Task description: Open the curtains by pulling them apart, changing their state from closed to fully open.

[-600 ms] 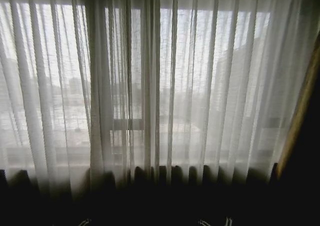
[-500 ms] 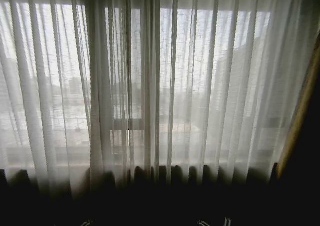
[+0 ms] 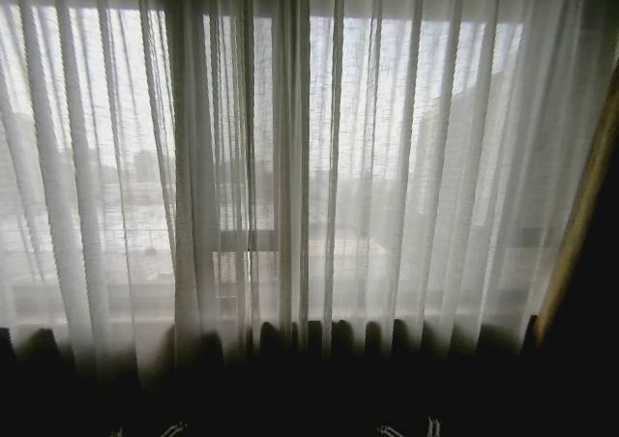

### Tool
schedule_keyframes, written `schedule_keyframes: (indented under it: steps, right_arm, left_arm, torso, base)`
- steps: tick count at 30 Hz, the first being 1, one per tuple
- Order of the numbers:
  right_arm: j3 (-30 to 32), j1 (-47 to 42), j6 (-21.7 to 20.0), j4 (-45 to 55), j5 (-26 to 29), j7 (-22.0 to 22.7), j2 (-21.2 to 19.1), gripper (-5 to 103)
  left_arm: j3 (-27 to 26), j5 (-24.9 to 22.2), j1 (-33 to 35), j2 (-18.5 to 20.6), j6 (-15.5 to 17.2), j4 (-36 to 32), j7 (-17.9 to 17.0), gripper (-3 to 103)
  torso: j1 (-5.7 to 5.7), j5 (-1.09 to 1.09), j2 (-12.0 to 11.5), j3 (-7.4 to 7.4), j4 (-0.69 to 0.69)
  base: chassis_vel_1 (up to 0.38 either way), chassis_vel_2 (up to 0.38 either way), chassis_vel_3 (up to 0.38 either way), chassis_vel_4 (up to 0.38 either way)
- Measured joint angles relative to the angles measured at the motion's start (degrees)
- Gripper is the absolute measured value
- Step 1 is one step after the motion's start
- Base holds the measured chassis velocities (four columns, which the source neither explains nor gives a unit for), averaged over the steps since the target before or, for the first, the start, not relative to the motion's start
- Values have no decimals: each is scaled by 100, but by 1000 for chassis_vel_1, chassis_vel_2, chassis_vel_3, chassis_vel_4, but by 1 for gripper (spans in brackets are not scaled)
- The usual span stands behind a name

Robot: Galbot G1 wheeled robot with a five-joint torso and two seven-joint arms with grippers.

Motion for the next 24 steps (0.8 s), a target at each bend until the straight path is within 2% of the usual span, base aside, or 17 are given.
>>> schedule_keyframes:
  steps: [24]
  right_arm:
    - [-39, 49, 238, -193, -143, 36, 0, 100]
  left_arm:
    - [-1, 97, 48, -55, -128, 67, 21, 100]
  torso:
    - [0, 0, 0, 0, 0]
  base:
    - [0, 0, 0, 0]
